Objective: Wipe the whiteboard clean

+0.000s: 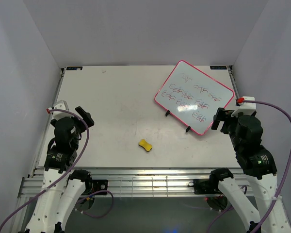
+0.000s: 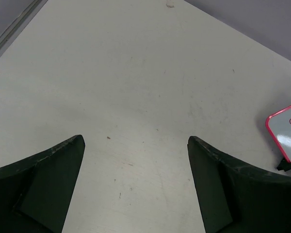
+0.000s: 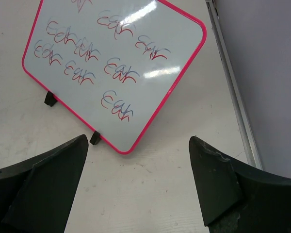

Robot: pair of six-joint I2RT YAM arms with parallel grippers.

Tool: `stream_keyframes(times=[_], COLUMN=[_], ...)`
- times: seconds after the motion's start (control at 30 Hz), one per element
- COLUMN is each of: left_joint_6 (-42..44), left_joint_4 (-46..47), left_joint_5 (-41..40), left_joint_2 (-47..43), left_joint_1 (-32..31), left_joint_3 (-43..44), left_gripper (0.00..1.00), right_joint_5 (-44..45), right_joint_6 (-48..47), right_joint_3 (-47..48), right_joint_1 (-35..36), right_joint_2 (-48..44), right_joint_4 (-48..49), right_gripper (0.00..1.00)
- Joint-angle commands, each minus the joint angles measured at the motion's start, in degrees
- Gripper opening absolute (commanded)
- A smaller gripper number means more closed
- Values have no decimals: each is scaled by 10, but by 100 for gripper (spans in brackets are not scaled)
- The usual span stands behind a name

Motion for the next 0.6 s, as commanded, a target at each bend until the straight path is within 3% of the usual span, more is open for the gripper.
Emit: stream_keyframes(times=[0.0, 0.17, 0.33, 0.43, 0.53, 0.57], left_joint_6=[-4, -5, -3, 2, 4, 5], left_joint_4=[10, 14, 22, 31, 34, 36], left_joint_5=[-11, -12, 4, 23, 32, 35], left_joint_2=[-4, -6, -2, 2, 5, 6], left_joint_1=[-3, -2, -5, -5, -5, -5], left_joint_3=[-3, -7, -18, -22, -27, -28], left_gripper=[98, 98, 98, 98, 98, 98], right_joint_5=[17, -2, -71, -116, -125, -132], right_joint_6=[0, -1, 13, 33, 9, -9], right_joint_3=[12, -11, -74, -60, 5, 72], right_joint_1=[4, 4, 4, 4, 3, 1], right_joint_2=[6, 7, -2, 54, 178, 252], right_joint_4=[20, 36, 119, 168, 174, 170], right_gripper=[90, 90, 90, 90, 90, 90])
